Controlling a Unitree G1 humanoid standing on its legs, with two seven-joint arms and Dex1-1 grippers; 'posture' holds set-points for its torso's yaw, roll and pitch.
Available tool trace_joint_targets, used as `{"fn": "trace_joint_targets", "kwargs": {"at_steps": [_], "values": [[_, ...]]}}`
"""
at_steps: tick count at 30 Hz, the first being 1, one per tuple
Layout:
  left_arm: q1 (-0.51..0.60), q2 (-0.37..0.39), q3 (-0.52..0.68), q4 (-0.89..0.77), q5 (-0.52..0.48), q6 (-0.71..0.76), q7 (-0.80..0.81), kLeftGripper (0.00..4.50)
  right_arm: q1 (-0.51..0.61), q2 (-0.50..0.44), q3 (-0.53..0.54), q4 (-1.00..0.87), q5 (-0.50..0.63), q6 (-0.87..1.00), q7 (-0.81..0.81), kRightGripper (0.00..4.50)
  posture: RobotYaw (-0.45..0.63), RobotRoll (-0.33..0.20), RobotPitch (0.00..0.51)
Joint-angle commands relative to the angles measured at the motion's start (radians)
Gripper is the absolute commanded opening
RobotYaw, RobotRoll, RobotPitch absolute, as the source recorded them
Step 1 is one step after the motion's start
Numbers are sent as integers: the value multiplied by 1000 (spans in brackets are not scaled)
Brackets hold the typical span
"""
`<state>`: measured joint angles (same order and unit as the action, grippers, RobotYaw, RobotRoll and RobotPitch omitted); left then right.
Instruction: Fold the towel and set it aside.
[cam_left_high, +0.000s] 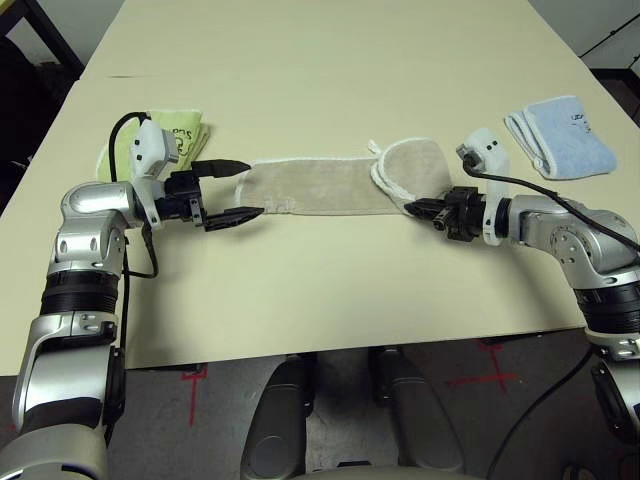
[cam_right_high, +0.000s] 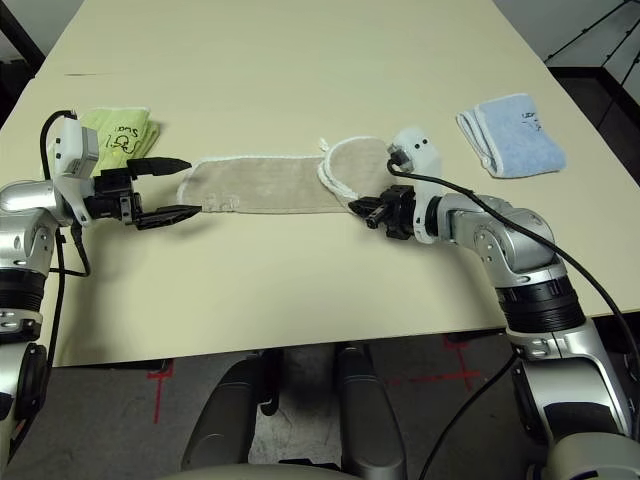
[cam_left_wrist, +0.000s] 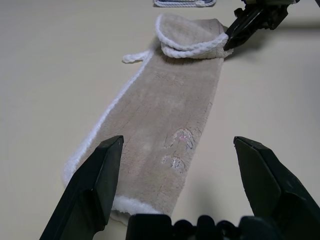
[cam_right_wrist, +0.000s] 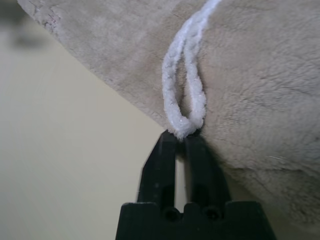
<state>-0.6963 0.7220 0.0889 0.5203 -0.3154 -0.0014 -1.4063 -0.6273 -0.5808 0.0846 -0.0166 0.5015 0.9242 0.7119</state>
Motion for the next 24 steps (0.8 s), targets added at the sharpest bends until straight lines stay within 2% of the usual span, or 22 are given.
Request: {"fn": "trace_joint_targets", "kwargs": {"at_steps": [1,8,13,17,20,24], "values": [[3,3,-16,-19,3,7,-6,4500,-3,7,12,-24,-8,13,6,1856,3,0,206],[6,3,-19,-25,2,14,-4,4500,-40,53,25,-30,-21,1,12,4450,3,0,206],[11,2,-20,-35,-1,19,0,4500,-61,60,60,-2,-60,-72,52,4450,3,0,206],[15,1,-19,-44,-4,26,3,4500,-57,13,56,5,-77,-184,163,4450,3,0,206],[19,0,-19,-52,-6,32,5,4500,-48,-52,6,38,-57,-284,285,4450,0,0,209],[17,-4,-20,-54,-7,34,5,4500,-55,-91,-42,123,-61,-409,374,4450,-3,0,210]]}}
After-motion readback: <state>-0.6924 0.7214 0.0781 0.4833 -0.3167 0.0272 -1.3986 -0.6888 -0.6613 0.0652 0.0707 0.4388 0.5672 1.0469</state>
